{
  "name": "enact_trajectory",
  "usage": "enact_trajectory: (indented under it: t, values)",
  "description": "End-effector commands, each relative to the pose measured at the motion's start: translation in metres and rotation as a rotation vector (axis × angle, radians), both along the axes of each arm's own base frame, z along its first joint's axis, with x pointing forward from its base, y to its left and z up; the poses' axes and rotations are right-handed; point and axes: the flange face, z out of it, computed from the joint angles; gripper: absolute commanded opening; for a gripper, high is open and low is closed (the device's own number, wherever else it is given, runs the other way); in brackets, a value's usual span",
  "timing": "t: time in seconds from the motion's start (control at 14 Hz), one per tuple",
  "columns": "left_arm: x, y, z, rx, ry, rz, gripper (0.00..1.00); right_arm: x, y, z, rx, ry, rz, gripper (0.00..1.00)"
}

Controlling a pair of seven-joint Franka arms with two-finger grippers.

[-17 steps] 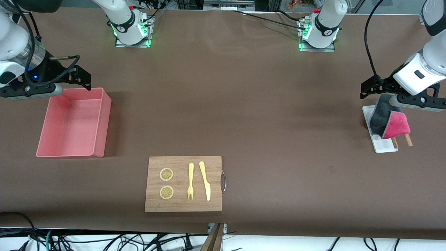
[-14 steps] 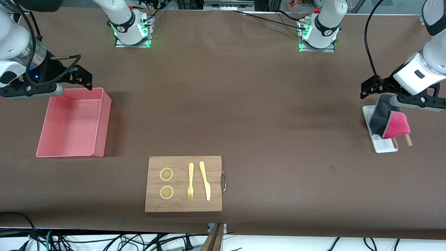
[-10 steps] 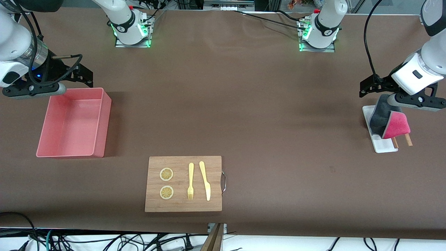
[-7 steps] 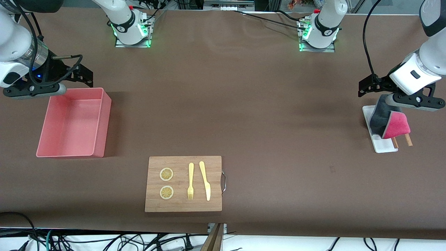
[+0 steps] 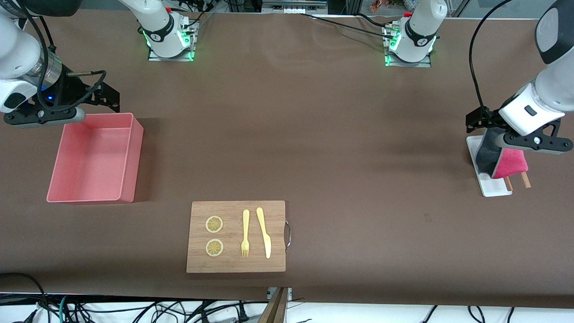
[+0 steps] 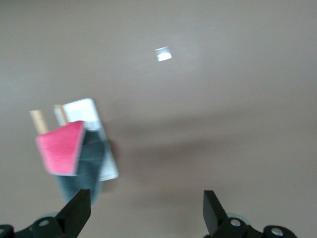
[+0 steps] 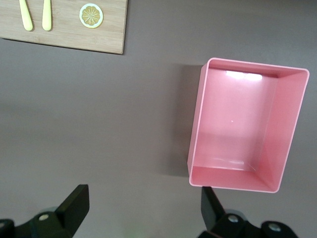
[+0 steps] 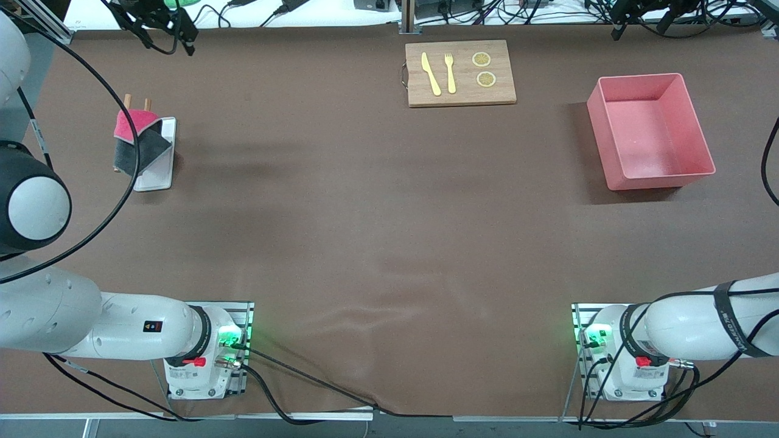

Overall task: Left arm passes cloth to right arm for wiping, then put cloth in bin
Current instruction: 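Lower the left gripper onto the pink-grey cloth on the white tray, then close the left gripper on the pink-grey cloth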

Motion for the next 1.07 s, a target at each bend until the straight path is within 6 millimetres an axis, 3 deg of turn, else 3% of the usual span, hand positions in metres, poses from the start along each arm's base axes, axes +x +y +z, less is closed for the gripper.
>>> enact_trajectory:
  t: [0.0,0.29,0.43,0.71,0.86,1.0]
  values:
    - [0.007,0.017,-0.015,0.13,0.109,-0.178,1.0,0.002,0.0,0.006,0.001,-0.007,0.008,0.99]
    - [0.022,0.071,-0.091,0.21,0.299,-0.303,1.0,0.001,0.0,0.006,0.001,-0.007,0.008,1.0]
    - [0.009,0.083,-0.132,0.216,0.336,-0.352,1.0,0.002,0.0,0.006,0.001,-0.007,0.007,1.0]
    - [-0.016,0.135,-0.206,0.267,0.213,-0.469,1.0,0.001,0.0,0.006,0.003,-0.007,0.007,1.0]
    - [-0.024,0.145,-0.227,0.292,0.164,-0.535,1.0,0.001,0.0,0.006,0.003,-0.007,0.007,0.99]
    - [-0.025,0.147,-0.232,0.287,0.167,-0.539,0.84,0.001,0.0,0.006,0.003,-0.007,0.007,1.0]
